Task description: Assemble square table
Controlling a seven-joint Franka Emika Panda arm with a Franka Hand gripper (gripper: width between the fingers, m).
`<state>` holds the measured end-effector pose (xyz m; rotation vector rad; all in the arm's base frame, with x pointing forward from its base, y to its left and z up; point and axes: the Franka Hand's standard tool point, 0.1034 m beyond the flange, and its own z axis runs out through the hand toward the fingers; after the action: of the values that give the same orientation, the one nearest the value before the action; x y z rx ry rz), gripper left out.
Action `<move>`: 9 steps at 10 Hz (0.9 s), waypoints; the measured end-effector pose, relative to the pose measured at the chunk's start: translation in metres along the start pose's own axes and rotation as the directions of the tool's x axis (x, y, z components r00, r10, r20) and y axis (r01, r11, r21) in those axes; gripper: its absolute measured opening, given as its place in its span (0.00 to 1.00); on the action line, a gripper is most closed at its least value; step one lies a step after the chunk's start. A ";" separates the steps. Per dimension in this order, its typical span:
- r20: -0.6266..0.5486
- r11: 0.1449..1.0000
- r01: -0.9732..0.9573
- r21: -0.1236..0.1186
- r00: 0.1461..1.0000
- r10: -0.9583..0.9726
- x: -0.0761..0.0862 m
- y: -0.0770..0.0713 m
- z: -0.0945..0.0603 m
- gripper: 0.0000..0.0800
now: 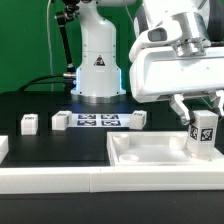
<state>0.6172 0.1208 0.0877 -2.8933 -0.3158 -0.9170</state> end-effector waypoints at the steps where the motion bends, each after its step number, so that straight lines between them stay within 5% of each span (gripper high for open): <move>1: 0.000 1.000 0.000 0.000 1.000 0.000 0.000 0.000 0.000 0.71; 7: 0.008 1.000 0.001 0.003 1.000 -0.001 0.000 -0.001 0.000 0.81; 9: 0.013 1.000 0.003 0.002 1.000 -0.003 0.012 0.004 -0.013 0.81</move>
Offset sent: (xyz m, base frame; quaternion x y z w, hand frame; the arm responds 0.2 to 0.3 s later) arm 0.0000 0.0000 0.0000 0.0000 0.0000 0.0000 1.0000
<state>0.6203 0.1170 0.1047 -2.8986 -0.3225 -0.8977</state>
